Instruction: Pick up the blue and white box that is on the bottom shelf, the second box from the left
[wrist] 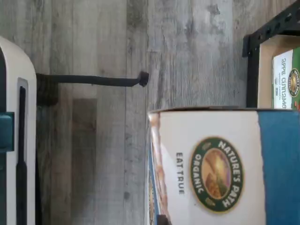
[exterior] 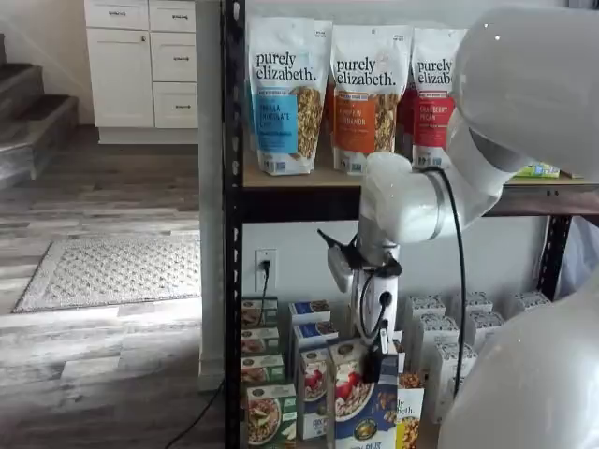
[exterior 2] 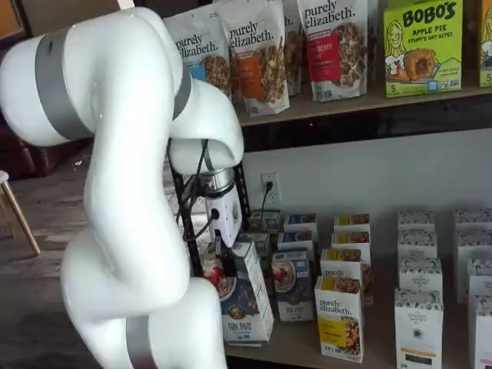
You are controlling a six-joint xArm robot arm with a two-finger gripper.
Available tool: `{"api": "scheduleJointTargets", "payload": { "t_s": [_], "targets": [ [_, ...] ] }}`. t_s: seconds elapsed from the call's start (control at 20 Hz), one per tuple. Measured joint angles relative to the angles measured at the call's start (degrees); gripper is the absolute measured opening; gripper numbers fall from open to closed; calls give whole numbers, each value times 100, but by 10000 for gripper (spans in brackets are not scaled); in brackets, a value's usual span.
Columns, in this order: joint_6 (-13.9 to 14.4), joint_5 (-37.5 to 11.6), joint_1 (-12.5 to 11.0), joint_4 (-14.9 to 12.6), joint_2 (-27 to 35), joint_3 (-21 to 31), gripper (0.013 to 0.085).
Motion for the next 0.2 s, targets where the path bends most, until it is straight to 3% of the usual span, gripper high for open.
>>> {"api": "scheduleJointTargets", "payload": {
  "t_s": [0.2],
  "targets": [
    [-121,269,-90,55,-184,-61,450]
  ]
}}
